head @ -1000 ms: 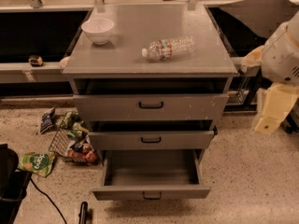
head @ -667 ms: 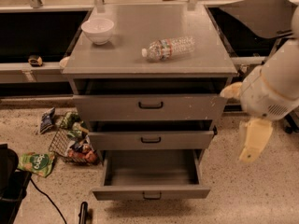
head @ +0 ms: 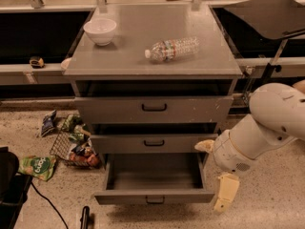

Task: Close bottom drawer

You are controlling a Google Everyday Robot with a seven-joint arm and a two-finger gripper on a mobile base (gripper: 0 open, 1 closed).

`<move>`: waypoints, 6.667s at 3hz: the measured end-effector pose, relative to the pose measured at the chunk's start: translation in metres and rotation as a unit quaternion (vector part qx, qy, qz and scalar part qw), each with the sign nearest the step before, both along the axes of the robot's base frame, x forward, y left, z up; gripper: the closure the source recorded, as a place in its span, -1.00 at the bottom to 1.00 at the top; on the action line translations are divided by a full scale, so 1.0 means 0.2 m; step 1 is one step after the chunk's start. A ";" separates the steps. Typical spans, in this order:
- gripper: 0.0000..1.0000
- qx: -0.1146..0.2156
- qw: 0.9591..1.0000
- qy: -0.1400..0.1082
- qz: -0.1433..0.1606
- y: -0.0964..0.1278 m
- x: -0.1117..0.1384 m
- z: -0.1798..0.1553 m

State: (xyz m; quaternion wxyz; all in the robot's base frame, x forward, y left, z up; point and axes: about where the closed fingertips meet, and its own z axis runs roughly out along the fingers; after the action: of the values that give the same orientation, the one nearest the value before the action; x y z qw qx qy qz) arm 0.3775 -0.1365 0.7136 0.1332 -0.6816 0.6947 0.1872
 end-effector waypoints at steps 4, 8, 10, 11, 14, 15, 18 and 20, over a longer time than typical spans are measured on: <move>-1.00 0.012 0.999 0.013 0.039 -0.11 0.13 -0.80; -1.00 0.082 0.995 0.037 0.044 -0.12 0.22 -1.49; -0.20 0.103 0.992 0.039 0.061 -0.20 0.36 -2.07; 0.26 0.111 0.991 0.041 0.060 -0.20 0.38 -2.28; 1.00 0.120 0.991 0.045 0.037 -0.22 0.43 -2.52; 1.00 0.105 0.994 0.027 0.032 -0.20 0.46 -2.57; 0.17 0.109 0.993 -0.035 0.011 -0.15 0.60 -2.70; -0.77 0.118 0.992 -0.042 0.006 -0.14 0.65 -2.73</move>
Offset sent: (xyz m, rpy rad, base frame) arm 0.0152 -0.0190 -0.0914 -0.0214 0.0321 0.0438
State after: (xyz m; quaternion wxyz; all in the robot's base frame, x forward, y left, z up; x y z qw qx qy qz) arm 0.5068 -0.1654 0.1680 0.2406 -0.6722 0.6576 0.2404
